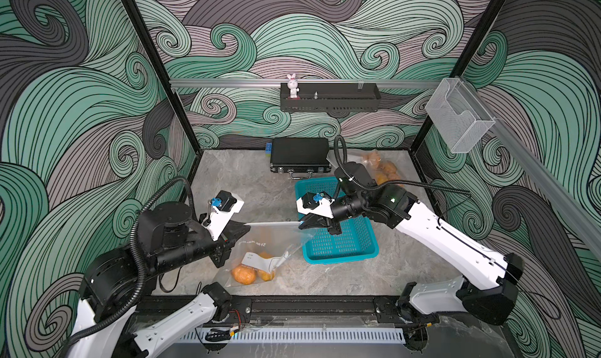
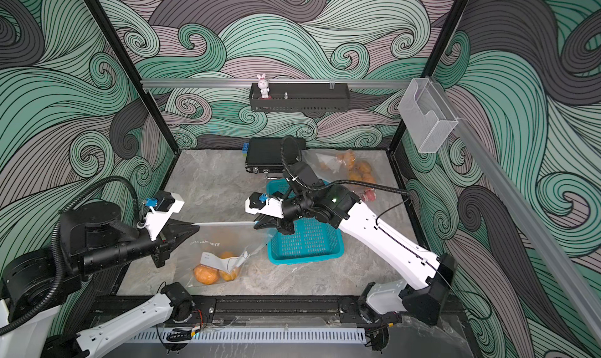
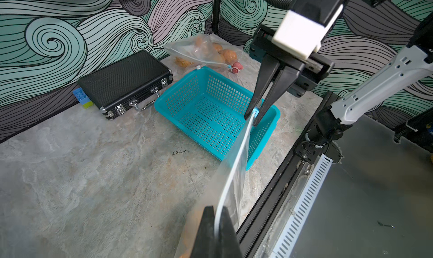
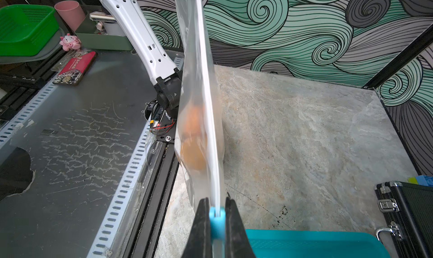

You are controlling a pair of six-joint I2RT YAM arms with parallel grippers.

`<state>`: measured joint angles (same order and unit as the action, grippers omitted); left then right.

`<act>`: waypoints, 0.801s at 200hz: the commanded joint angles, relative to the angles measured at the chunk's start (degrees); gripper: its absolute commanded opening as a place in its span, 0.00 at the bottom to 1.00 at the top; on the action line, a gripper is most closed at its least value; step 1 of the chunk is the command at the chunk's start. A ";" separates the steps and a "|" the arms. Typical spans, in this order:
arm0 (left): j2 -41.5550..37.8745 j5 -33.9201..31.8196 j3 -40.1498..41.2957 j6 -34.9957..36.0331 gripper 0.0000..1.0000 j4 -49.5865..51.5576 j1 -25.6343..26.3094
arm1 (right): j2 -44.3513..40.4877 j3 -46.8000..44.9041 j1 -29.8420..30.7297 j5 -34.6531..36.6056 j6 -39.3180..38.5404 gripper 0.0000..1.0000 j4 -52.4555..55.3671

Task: Put the potatoes into a zipper bag and zip it
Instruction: Zip the zipper on the zipper food storage bag.

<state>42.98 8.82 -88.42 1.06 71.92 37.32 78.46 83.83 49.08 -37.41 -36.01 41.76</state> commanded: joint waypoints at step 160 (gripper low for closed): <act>-1.66 -3.99 -2.59 -1.45 0.26 1.21 -0.14 | -4.64 -3.13 -6.44 1.81 2.25 0.07 2.29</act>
<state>41.78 6.02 -90.11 0.91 73.84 37.32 73.10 79.02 43.70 -36.42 -35.92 42.72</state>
